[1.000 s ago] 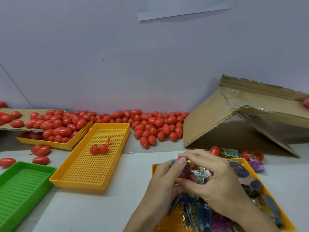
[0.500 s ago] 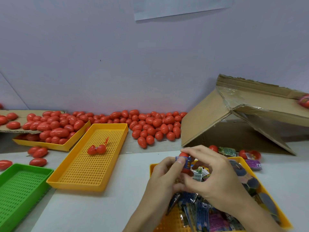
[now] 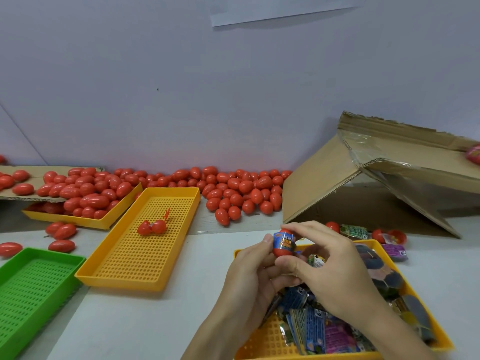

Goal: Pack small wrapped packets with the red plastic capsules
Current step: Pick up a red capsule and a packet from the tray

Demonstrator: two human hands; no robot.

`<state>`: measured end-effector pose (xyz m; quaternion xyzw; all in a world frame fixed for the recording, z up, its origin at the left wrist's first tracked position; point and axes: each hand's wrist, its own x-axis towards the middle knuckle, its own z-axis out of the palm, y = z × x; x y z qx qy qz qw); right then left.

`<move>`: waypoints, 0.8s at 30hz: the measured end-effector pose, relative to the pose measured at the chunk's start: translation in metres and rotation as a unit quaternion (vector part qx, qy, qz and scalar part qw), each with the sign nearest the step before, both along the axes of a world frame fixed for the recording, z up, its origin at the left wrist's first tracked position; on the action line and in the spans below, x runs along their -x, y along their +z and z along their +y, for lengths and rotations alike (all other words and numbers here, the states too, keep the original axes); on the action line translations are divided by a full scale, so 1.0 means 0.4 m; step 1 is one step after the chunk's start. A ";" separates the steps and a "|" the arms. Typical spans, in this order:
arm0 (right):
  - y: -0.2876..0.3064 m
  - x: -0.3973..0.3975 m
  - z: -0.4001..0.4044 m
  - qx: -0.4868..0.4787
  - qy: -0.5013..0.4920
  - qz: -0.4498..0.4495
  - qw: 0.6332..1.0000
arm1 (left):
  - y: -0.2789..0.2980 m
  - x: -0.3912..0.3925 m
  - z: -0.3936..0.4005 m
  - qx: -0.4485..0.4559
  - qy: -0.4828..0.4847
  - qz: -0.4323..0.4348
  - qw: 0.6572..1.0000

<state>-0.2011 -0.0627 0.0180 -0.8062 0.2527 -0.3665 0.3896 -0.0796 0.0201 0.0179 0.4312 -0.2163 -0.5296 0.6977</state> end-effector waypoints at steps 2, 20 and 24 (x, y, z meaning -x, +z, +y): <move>-0.002 0.001 -0.001 -0.014 0.004 -0.005 1.000 | -0.004 -0.005 -0.001 0.001 0.016 -0.016 1.000; -0.004 -0.007 0.007 0.093 -0.043 0.017 0.995 | 0.004 -0.008 0.001 -0.001 0.012 -0.002 1.000; -0.001 -0.004 0.005 0.043 -0.018 -0.006 0.999 | 0.007 -0.008 0.002 -0.007 0.007 0.034 0.999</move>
